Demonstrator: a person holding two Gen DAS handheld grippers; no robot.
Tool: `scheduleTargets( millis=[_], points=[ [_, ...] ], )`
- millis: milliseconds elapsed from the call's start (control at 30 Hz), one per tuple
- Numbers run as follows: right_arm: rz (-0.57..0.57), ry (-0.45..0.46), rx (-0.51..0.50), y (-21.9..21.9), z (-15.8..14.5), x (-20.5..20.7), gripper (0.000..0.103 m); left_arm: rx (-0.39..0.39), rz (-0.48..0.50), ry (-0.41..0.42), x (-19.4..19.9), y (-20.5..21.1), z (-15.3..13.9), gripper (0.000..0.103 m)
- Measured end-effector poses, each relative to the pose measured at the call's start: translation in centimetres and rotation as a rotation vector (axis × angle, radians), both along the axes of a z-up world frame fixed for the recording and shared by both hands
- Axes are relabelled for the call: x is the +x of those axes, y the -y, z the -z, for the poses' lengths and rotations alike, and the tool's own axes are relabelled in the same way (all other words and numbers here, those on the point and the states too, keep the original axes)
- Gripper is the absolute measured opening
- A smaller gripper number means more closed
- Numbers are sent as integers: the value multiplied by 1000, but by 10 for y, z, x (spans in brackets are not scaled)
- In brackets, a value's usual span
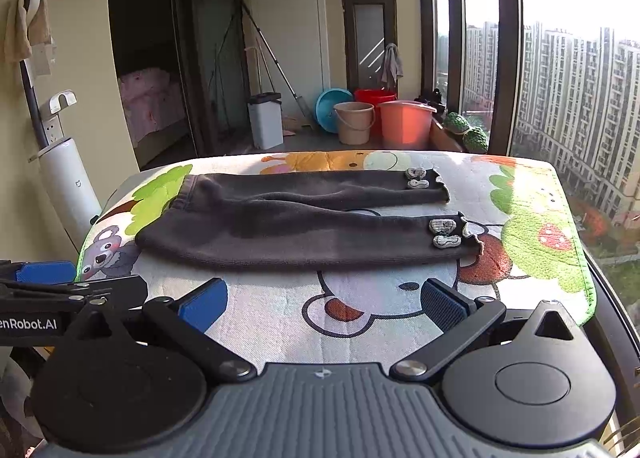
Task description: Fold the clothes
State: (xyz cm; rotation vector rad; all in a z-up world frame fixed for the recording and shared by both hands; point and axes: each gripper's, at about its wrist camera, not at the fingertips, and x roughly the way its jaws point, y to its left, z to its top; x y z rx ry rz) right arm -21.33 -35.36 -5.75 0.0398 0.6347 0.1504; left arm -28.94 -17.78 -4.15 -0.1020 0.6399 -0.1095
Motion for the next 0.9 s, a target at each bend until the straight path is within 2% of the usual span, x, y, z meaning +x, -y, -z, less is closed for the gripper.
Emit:
scheduleTargets(
  millis=[900],
  points=[
    [-24, -77, 19, 7, 20, 12, 103, -18, -1, -72, 12, -5, 17, 103]
  ],
)
